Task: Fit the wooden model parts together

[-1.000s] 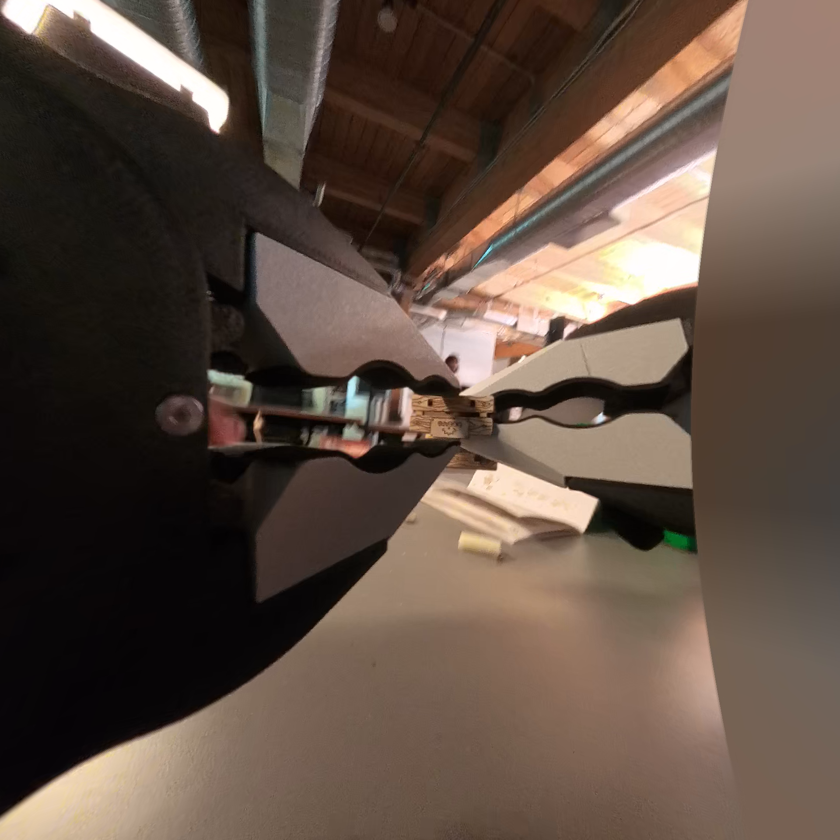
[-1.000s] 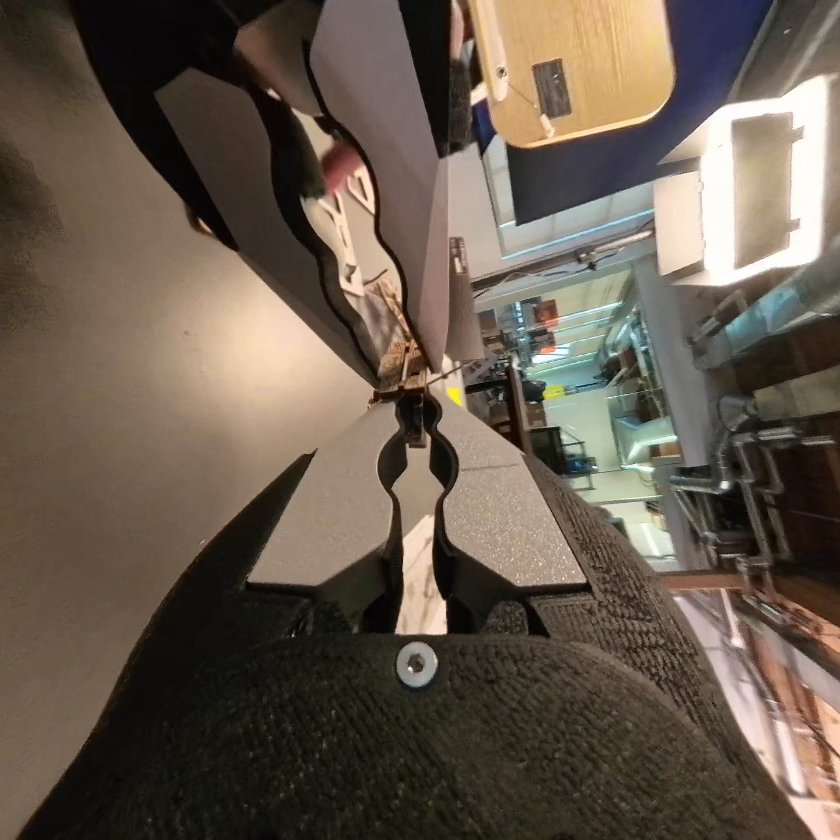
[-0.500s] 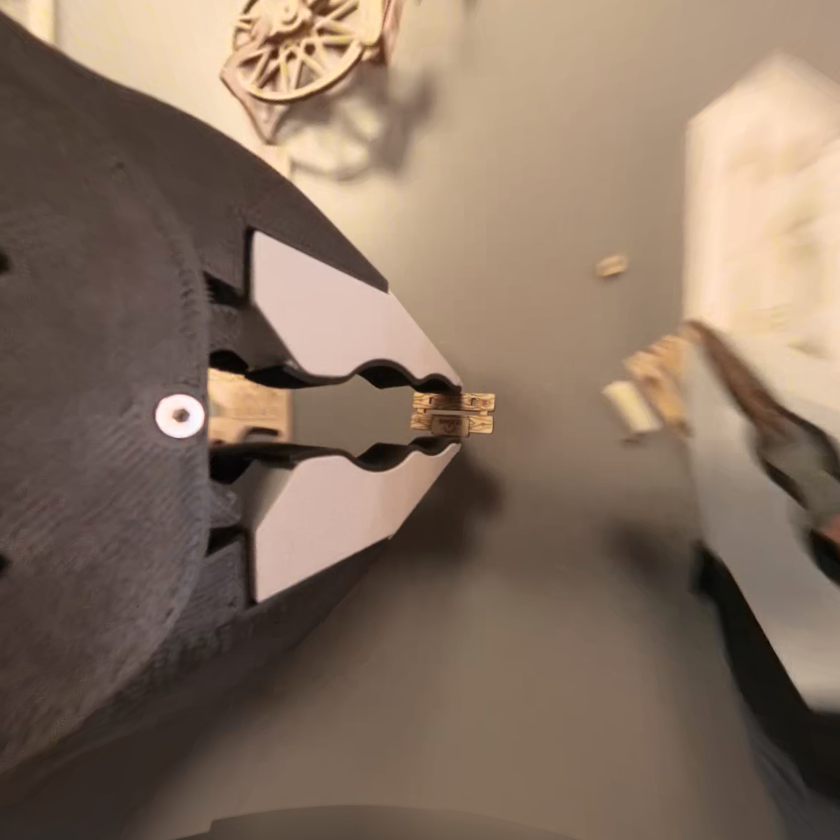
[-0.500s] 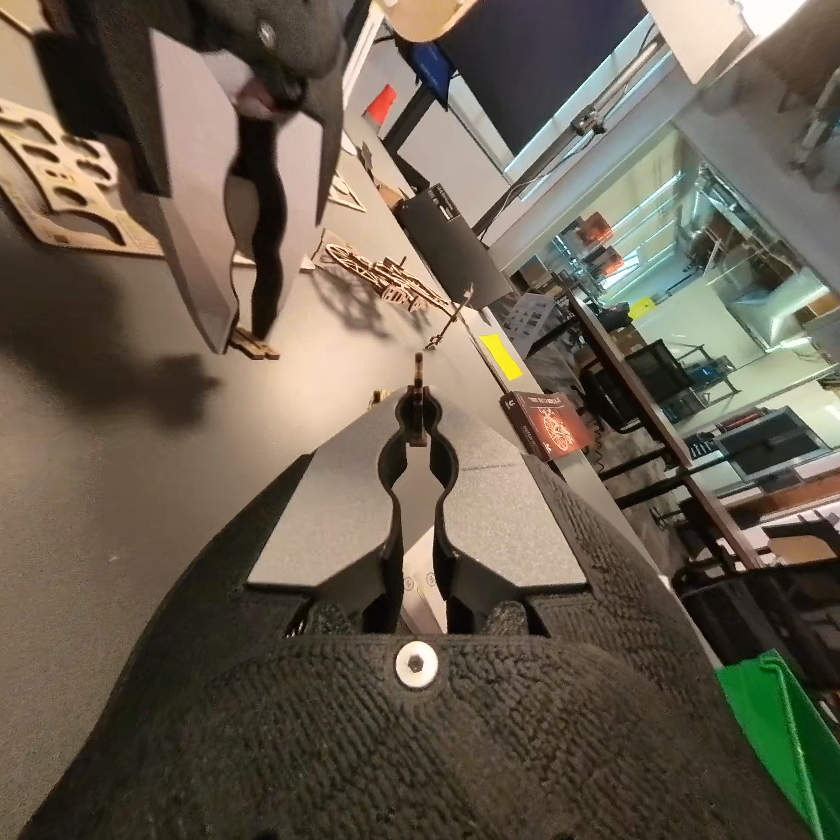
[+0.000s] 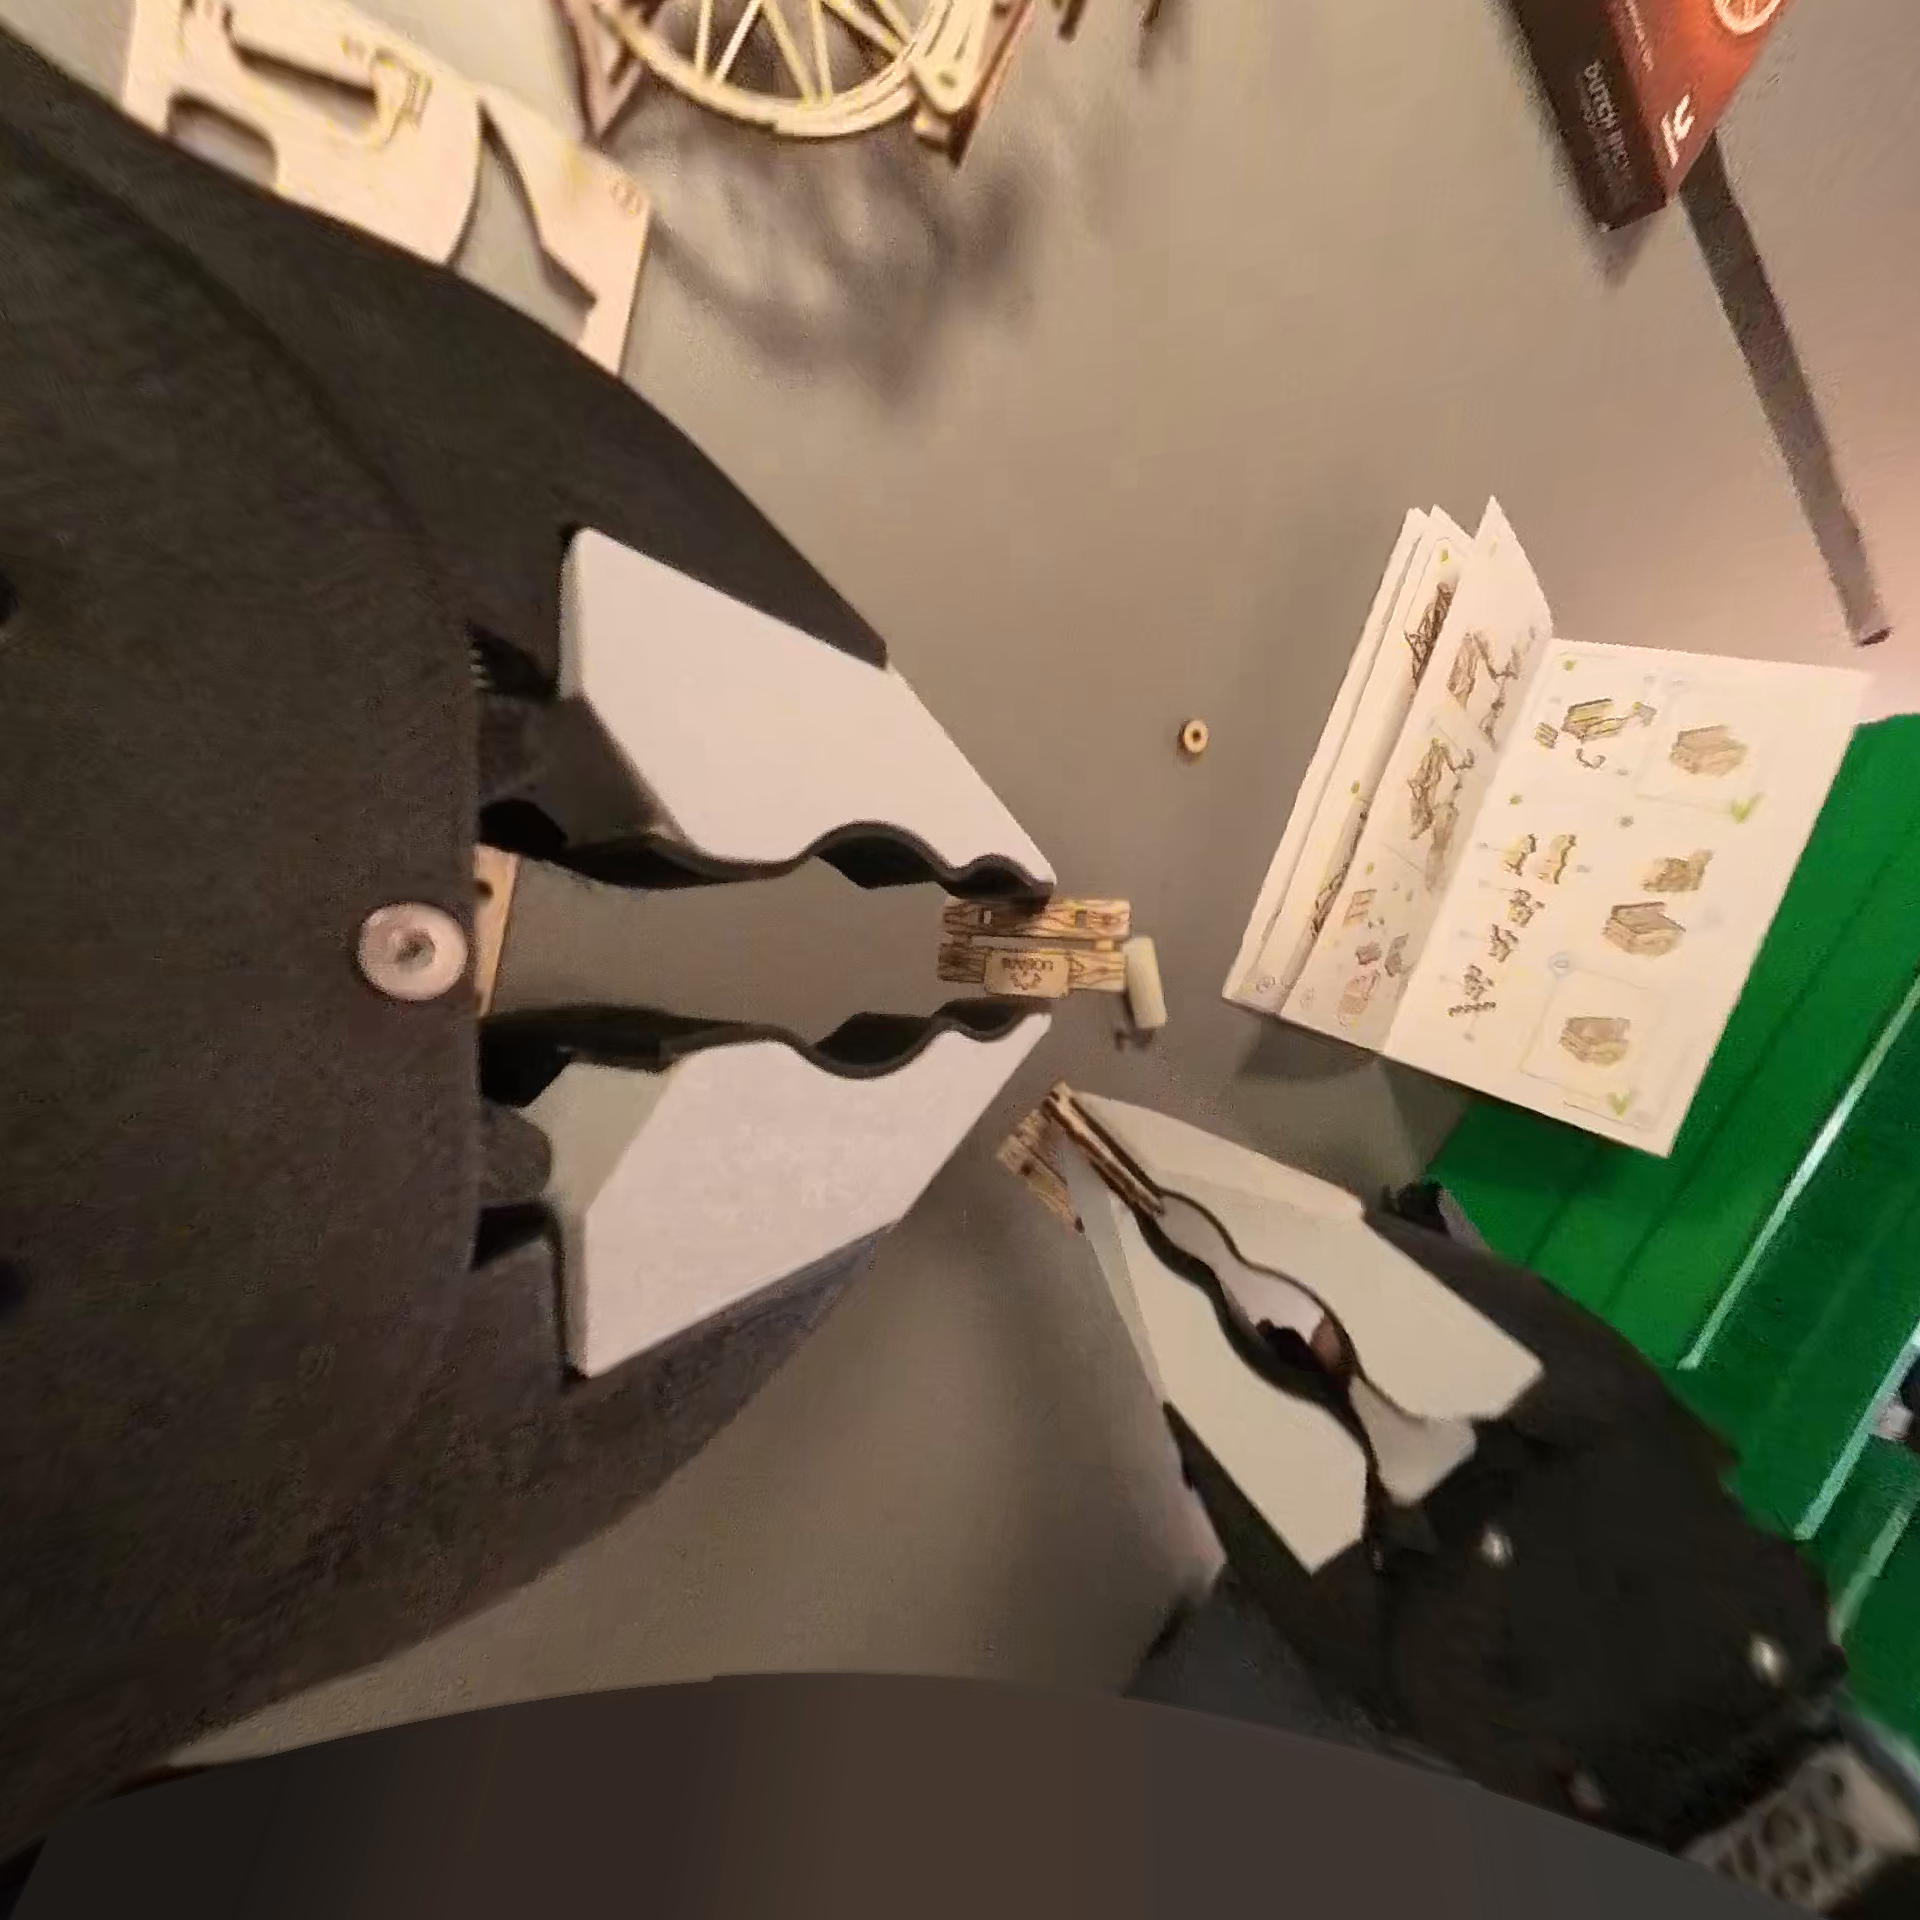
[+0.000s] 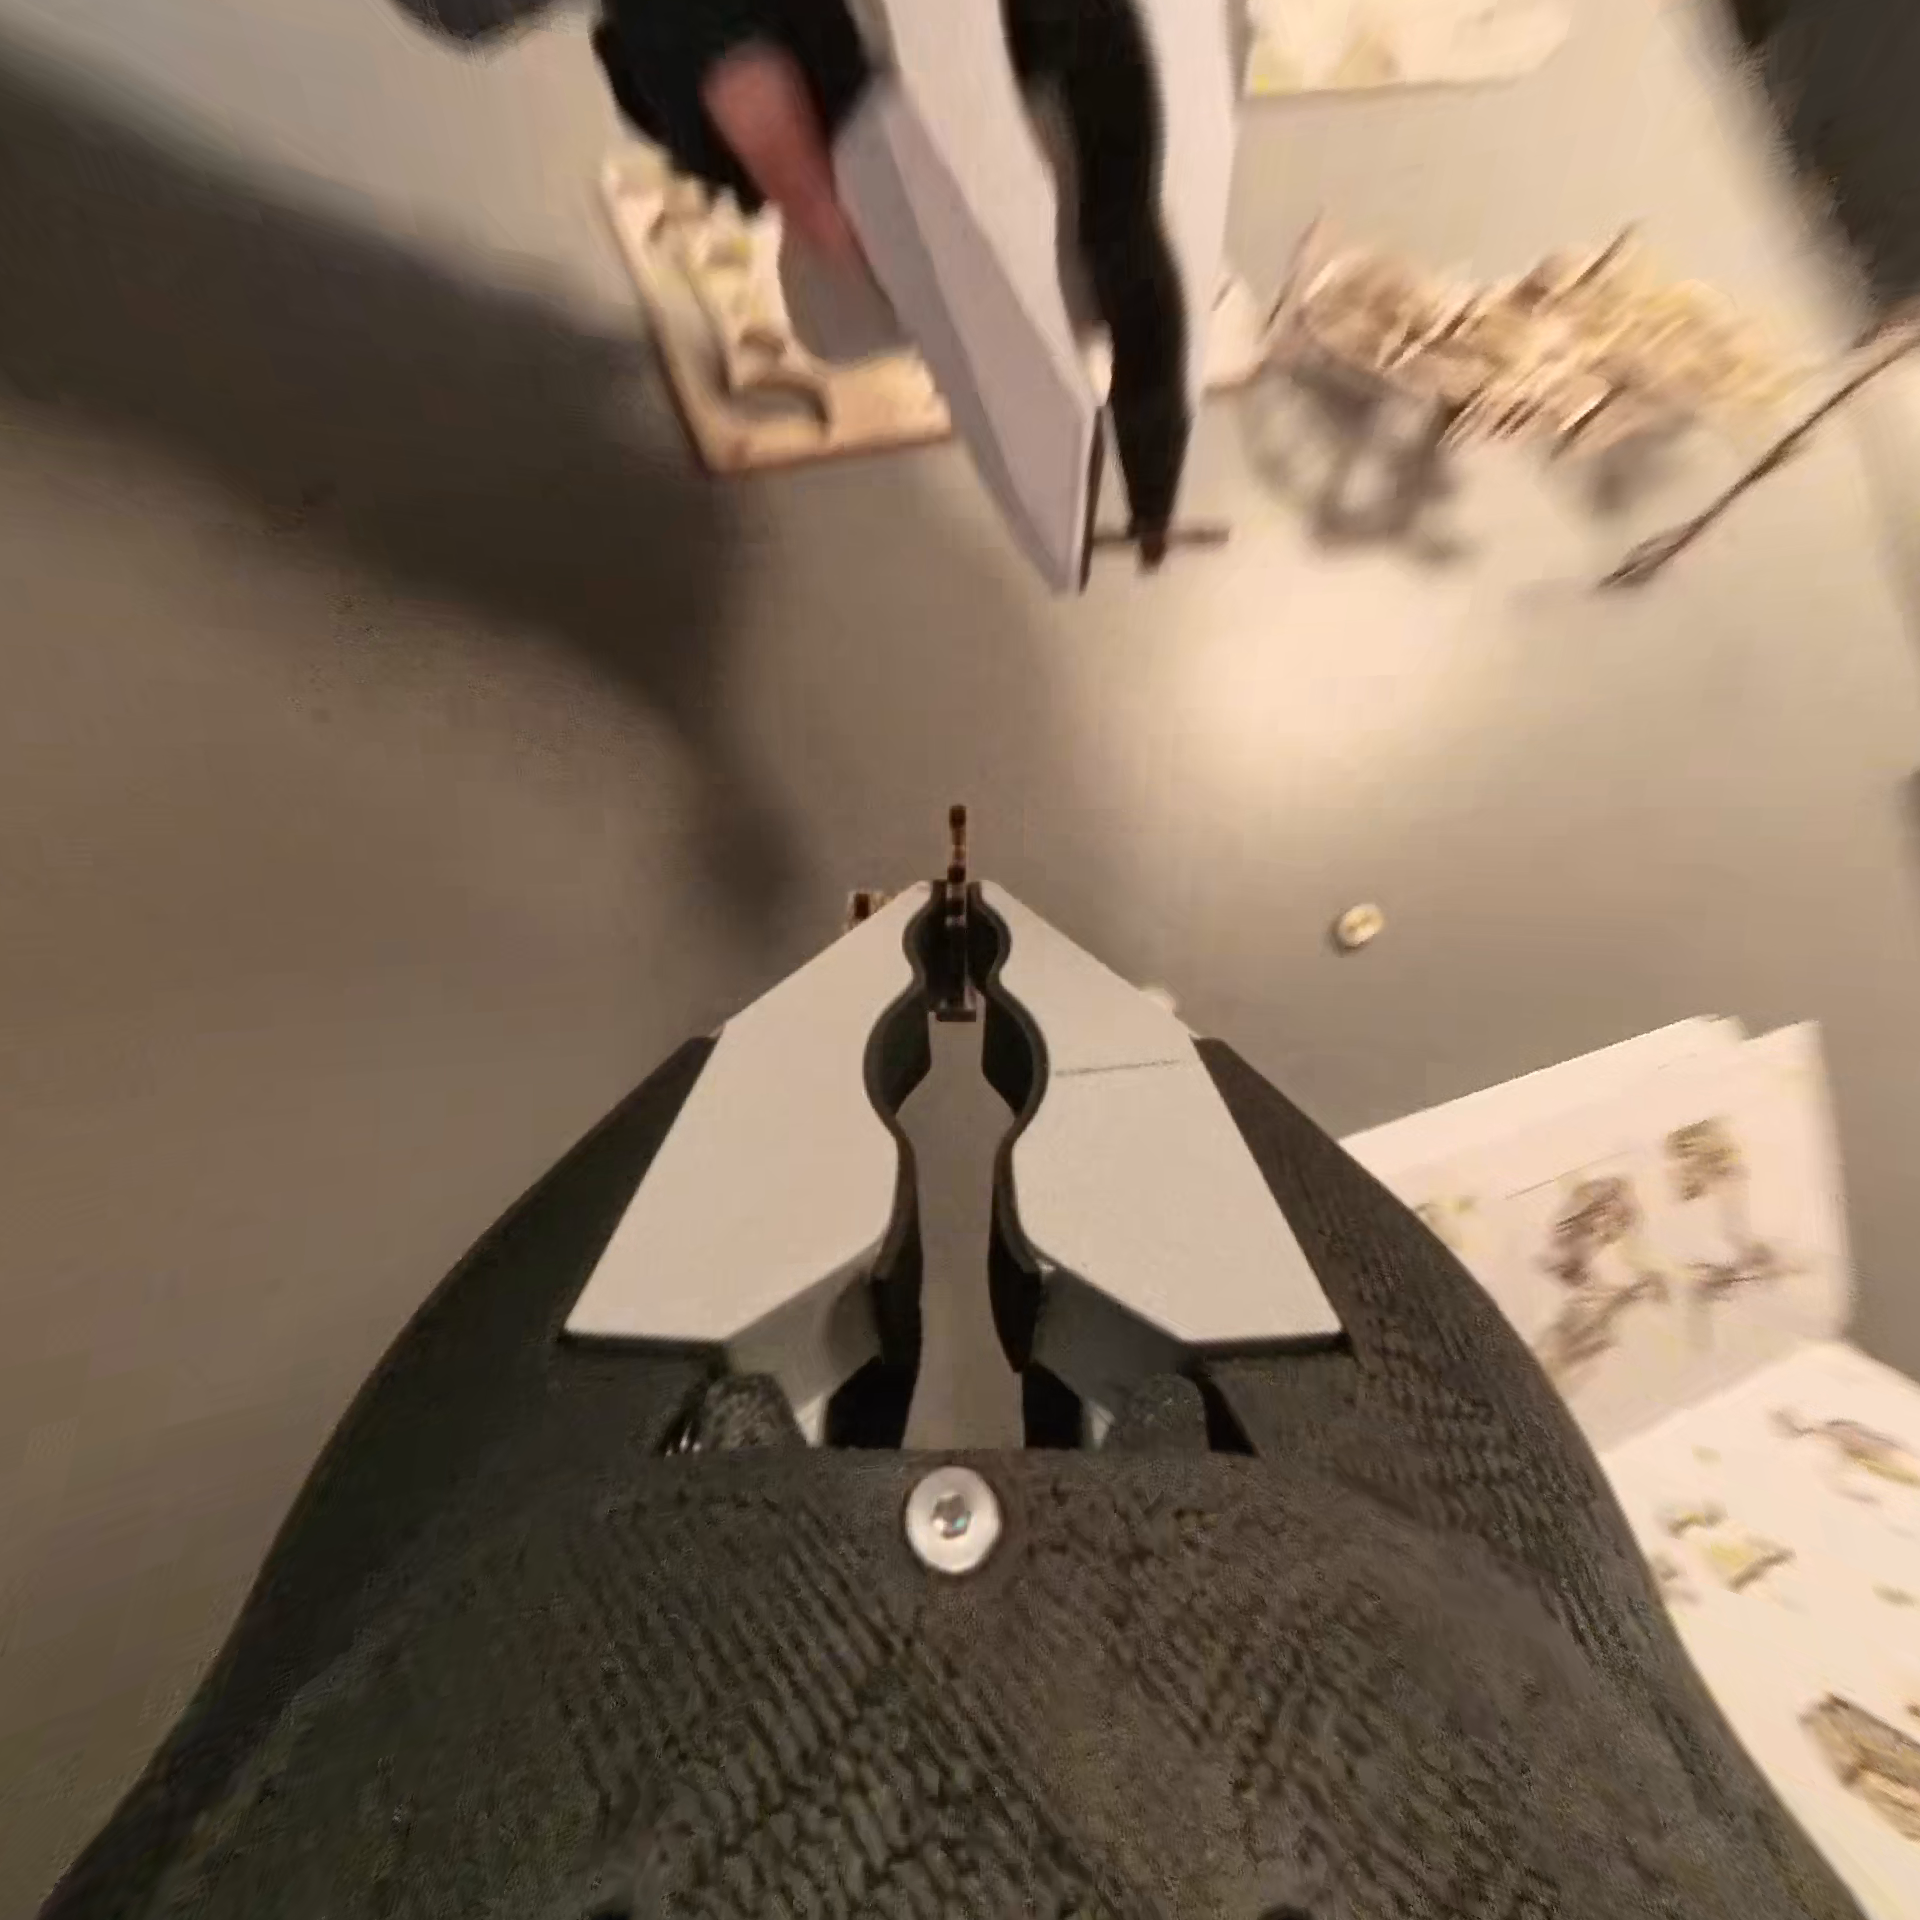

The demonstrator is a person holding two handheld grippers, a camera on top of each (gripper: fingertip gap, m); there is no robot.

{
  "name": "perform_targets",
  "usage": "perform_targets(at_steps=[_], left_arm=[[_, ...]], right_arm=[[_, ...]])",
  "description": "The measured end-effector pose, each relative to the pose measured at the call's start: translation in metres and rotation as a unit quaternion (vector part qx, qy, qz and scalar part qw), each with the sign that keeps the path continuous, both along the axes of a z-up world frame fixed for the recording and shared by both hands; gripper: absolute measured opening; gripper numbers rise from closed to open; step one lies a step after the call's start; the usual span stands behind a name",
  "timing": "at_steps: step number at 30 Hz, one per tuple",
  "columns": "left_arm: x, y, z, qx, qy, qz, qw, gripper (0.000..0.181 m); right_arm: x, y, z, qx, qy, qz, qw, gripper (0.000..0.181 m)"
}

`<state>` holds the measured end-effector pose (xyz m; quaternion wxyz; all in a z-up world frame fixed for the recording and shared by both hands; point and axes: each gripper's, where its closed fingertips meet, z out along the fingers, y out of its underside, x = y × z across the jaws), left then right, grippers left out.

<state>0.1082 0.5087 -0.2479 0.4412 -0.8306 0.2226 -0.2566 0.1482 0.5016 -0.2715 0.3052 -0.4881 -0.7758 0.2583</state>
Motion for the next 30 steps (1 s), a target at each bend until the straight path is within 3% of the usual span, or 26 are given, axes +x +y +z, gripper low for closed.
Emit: perform_targets(at_steps=[2, 5, 8, 12, 18, 21, 26, 30], left_arm=[[0.006, -0.01, 0.003, 0.009, -0.03, -0.001, 1.0, 0.017], [0.015, -0.021, 0.008, 0.019, -0.054, -0.008, 0.998, 0.017], [0.026, -0.03, 0.017, 0.038, -0.084, -0.017, 0.996, 0.017], [0.033, -0.041, 0.026, 0.058, -0.115, -0.021, 0.991, 0.017], [0.028, -0.049, 0.027, 0.081, -0.138, -0.019, 0.987, 0.017], [0.034, -0.056, 0.037, 0.117, -0.158, -0.046, 0.979, 0.017], [0.047, -0.078, 0.078, 0.21, -0.274, -0.105, 0.933, 0.017], [0.05, -0.075, 0.075, 0.241, -0.255, -0.089, 0.932, 0.017]], right_arm=[[0.021, -0.009, -0.016, -0.041, -0.131, 0.019, 0.99, 0.0], [0.04, -0.005, -0.031, -0.014, -0.263, 0.027, 0.964, 0.001], [0.042, -0.006, -0.037, -0.012, -0.316, 0.024, 0.948, 0.005], [0.044, -0.014, -0.037, -0.046, -0.331, 0.005, 0.943, 0.042], [0.047, -0.014, -0.017, -0.104, -0.255, -0.045, 0.96, 0.054], [0.06, -0.004, -0.009, -0.083, -0.227, -0.095, 0.966, 0.055], [0.057, -0.03, 0.04, -0.093, -0.02, -0.128, 0.987, 0.05], [0.051, -0.05, 0.058, -0.037, 0.119, -0.159, 0.98, 0.045]])
